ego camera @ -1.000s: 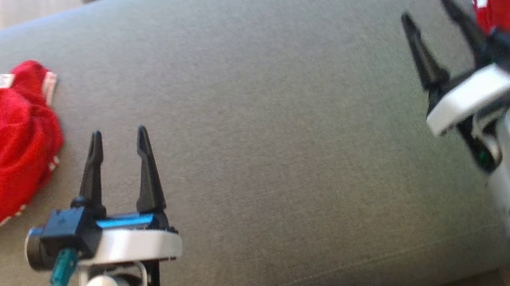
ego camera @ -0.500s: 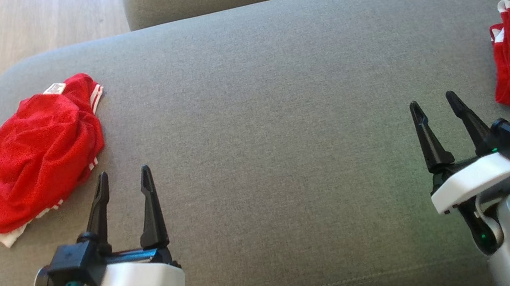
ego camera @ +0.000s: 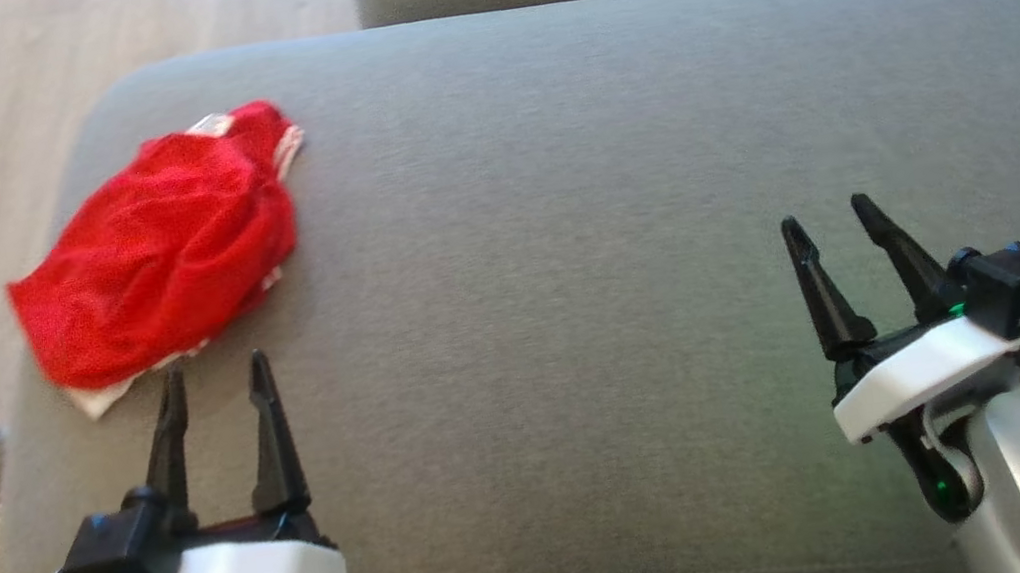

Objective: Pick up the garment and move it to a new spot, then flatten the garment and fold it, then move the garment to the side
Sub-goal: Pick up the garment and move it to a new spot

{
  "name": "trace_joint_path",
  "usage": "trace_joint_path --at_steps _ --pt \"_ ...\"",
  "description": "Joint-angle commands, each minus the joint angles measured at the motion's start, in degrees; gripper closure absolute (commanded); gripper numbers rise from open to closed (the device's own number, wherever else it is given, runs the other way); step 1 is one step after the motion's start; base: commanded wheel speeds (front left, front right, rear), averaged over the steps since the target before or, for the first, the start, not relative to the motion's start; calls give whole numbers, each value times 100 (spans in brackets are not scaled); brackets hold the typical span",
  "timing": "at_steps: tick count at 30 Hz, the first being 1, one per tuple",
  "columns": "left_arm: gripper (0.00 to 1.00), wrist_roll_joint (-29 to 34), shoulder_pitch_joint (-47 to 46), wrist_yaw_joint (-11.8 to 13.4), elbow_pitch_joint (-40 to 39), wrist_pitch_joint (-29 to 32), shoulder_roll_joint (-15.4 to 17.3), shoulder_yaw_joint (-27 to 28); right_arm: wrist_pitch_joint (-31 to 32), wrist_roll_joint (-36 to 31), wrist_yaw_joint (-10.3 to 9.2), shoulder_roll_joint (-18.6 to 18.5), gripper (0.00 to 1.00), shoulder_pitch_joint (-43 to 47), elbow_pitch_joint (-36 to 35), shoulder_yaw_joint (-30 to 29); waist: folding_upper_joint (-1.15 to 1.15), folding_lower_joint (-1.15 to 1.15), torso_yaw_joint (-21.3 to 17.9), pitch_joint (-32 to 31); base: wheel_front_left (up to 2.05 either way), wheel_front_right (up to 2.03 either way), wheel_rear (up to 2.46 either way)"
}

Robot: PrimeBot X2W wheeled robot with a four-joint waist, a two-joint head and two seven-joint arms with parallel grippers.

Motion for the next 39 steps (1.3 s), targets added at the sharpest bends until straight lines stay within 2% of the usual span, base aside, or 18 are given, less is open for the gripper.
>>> trace_joint_path --at_steps 1,9,18,26,31,34,39 --pt "0 8 -79 9 -181 -29 15 278 -37 106 -2 38 0 -32 -184 201 0 0 368 -19 0 0 0" --pt "0 38 125 -25 -188 -29 15 471 -37 375 -2 39 0 55 -84 624 0 0 1087 -95 0 0 0" --pt "0 -138 207 32 -234 -29 15 555 -37 407 -2 39 0 35 -15 782 0 0 1437 -76 0 0 0" --pt "0 -288 -46 -2 -338 -29 15 991 -32 324 -2 39 0 -107 -59 802 0 0 1204 269 0 0 0" --pt "0 -295 -565 -259 -159 -29 15 1289 44 90 -2 39 0 -260 -277 624 0 0 970 708 0 0 0" --pt "0 -186 -1097 -423 188 -29 147 1457 174 -70 -2 39 0 -399 -550 531 0 0 845 1083 0 0 0" --pt "0 -215 -2514 -776 1501 315 638 1402 457 -318 -2 39 0 -657 -1168 378 0 0 629 1764 0 0 0"
